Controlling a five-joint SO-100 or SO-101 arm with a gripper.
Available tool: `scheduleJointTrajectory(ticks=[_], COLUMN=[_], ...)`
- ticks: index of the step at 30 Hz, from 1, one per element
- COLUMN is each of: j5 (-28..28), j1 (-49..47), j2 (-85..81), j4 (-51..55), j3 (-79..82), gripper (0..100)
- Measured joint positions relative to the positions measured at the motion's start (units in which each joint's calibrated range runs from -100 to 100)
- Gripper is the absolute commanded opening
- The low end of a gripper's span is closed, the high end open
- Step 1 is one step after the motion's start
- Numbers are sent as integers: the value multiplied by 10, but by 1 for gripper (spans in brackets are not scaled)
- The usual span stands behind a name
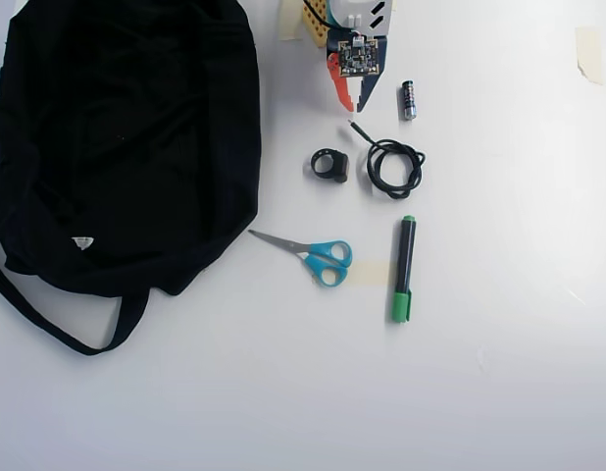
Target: Put the cable into the black bag
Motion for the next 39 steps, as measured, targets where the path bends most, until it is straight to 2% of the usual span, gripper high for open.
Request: scheduleJointTrajectory(ticks=[12, 19, 29, 32, 39], j5=[-7, -7, -7, -7, -3], j1=[0, -2, -18, -20, -20], j2=[0, 32, 224, 297, 481], j4=[-33, -215, -548, -590, -604], j3=[2, 1, -94, -160, -360], gripper=[2, 2, 2, 2, 2])
